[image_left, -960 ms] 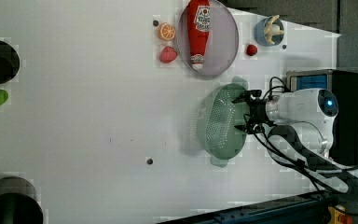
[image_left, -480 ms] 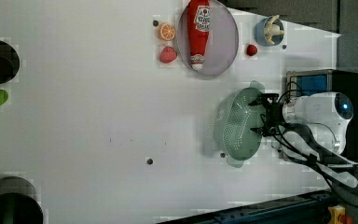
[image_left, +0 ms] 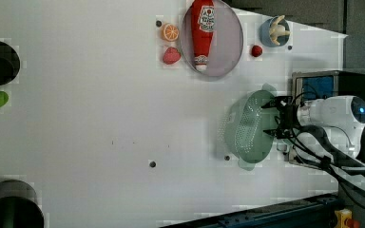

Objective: Drag strainer left to right.

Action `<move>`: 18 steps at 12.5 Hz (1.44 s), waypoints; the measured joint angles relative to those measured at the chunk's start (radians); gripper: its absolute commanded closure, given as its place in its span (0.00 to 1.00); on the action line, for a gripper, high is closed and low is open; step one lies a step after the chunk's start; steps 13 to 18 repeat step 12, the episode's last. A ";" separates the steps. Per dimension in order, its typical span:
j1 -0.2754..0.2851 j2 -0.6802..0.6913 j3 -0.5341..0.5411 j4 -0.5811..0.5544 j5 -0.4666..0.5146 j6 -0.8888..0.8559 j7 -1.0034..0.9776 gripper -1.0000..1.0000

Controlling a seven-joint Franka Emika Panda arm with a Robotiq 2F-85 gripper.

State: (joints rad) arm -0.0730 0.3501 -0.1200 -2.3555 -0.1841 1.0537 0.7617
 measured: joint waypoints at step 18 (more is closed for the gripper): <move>0.036 -0.616 0.125 0.330 0.156 -0.866 -0.578 0.00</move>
